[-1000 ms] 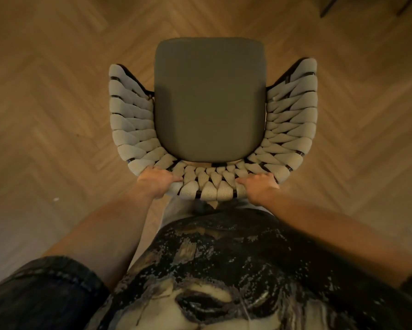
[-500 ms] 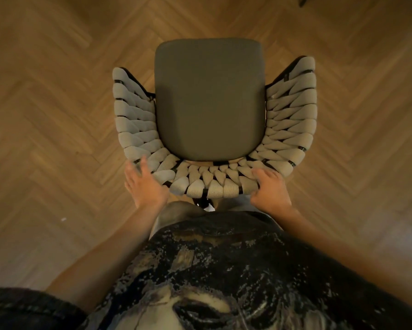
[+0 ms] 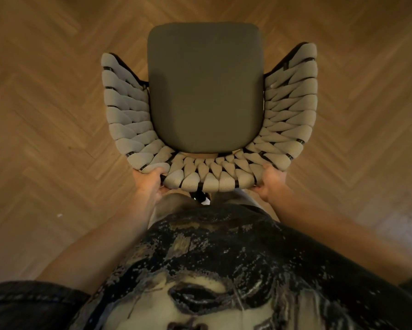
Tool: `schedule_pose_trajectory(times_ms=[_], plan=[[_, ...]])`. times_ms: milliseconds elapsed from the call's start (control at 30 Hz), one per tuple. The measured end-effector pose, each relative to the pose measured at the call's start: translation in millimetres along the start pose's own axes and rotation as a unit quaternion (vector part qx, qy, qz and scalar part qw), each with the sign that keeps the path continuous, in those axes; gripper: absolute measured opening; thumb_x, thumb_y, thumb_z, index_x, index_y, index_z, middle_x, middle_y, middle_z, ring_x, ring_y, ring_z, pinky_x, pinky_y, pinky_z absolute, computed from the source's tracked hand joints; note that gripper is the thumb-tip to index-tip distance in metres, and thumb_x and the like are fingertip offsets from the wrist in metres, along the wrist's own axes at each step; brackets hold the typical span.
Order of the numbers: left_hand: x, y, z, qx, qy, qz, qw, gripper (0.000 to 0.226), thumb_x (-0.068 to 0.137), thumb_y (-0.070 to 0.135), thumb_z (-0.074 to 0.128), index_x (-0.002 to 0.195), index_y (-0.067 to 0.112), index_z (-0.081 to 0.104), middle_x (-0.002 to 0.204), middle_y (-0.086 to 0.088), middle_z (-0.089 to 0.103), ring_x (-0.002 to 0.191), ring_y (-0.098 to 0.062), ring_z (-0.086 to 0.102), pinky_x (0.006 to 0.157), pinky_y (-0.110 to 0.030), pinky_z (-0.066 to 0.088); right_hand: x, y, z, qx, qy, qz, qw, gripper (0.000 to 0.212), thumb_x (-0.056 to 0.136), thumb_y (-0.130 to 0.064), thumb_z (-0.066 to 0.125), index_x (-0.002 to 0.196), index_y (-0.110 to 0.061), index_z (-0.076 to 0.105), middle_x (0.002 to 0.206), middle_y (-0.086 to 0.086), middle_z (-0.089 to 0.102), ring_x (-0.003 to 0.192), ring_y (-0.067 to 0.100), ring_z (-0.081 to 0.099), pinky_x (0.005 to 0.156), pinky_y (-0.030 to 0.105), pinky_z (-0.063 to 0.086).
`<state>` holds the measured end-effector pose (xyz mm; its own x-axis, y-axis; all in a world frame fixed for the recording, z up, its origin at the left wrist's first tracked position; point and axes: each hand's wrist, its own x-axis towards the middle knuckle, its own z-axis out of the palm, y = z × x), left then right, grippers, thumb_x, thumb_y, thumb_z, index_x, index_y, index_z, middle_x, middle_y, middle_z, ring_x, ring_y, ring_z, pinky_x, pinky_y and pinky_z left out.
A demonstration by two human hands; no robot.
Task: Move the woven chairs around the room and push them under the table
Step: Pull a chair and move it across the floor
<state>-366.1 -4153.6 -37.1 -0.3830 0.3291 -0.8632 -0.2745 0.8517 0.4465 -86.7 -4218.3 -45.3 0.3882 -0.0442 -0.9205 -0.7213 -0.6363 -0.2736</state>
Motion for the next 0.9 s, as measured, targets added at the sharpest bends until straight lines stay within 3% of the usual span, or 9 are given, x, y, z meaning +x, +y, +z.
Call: schedule_pose_trajectory(times_ms=[133, 267, 400, 467, 633, 800, 900], plan=[[-3, 28, 20, 0.006, -0.012, 0.020, 1.000, 0.052, 0.087, -0.009, 0.065, 0.120, 0.029, 0.051, 0.105, -0.004, 0.067, 0.093, -0.025, 0.067, 0.057, -0.050, 0.058, 3, -21, 14, 0.019, -0.009, 0.008, 1.000, 0.042, 0.104, -0.019, 0.053, 0.143, -0.029, 0.040, 0.132, 0.009, 0.060, 0.117, 0.039, 0.062, 0.086, 0.071, 0.053], [-10, 59, 54, 0.009, -0.014, 0.017, 1.000, 0.047, 0.091, -0.009, 0.061, 0.113, 0.031, 0.049, 0.097, 0.000, 0.062, 0.089, -0.024, 0.064, 0.059, -0.050, 0.056, 8, -57, 30, 0.015, -0.016, -0.003, 1.000, 0.042, 0.103, -0.021, 0.055, 0.141, -0.029, 0.039, 0.137, 0.011, 0.056, 0.119, 0.042, 0.060, 0.078, 0.074, 0.052], [-19, 85, 89, 0.013, -0.032, -0.011, 0.999, 0.047, 0.099, -0.004, 0.053, 0.135, 0.023, 0.042, 0.103, -0.005, 0.057, 0.108, -0.029, 0.060, 0.091, -0.059, 0.053, 13, -97, 45, 0.007, -0.027, -0.004, 1.000, 0.041, 0.102, -0.020, 0.055, 0.139, -0.030, 0.040, 0.138, 0.012, 0.056, 0.118, 0.043, 0.061, 0.073, 0.077, 0.051], [-17, 98, 106, 0.016, -0.033, -0.022, 0.999, 0.049, 0.100, -0.002, 0.052, 0.143, 0.017, 0.038, 0.118, -0.011, 0.056, 0.118, -0.032, 0.060, 0.096, -0.059, 0.051, 17, -119, 53, 0.004, -0.028, 0.000, 1.000, 0.041, 0.103, -0.019, 0.054, 0.140, -0.030, 0.039, 0.136, 0.012, 0.058, 0.115, 0.042, 0.063, 0.069, 0.076, 0.052], [-9, 139, 148, 0.037, -0.041, -0.034, 0.998, 0.042, 0.102, 0.001, 0.049, 0.142, 0.011, 0.038, 0.126, -0.015, 0.054, 0.110, -0.031, 0.058, 0.095, -0.058, 0.051, 17, -173, 82, 0.004, -0.026, 0.013, 1.000, 0.041, 0.104, -0.018, 0.053, 0.139, -0.031, 0.037, 0.137, 0.013, 0.057, 0.115, 0.042, 0.063, 0.074, 0.074, 0.054], [4, 193, 199, 0.021, -0.047, -0.026, 0.998, 0.029, 0.100, -0.003, 0.049, 0.115, 0.021, 0.041, 0.108, -0.009, 0.057, 0.102, -0.030, 0.058, 0.091, -0.059, 0.052, 22, -235, 121, 0.013, -0.019, 0.015, 1.000, 0.043, 0.104, -0.017, 0.055, 0.142, -0.032, 0.040, 0.135, 0.011, 0.058, 0.119, 0.042, 0.061, 0.080, 0.075, 0.052], [16, 230, 231, 0.003, -0.051, -0.009, 0.999, 0.037, 0.096, -0.007, 0.053, 0.118, 0.021, 0.046, 0.106, -0.006, 0.062, 0.099, -0.029, 0.063, 0.076, -0.054, 0.057, 26, -276, 149, 0.001, -0.031, 0.019, 0.999, 0.042, 0.101, -0.022, 0.060, 0.141, -0.027, 0.045, 0.134, 0.012, 0.060, 0.115, 0.043, 0.063, 0.063, 0.069, 0.057]])
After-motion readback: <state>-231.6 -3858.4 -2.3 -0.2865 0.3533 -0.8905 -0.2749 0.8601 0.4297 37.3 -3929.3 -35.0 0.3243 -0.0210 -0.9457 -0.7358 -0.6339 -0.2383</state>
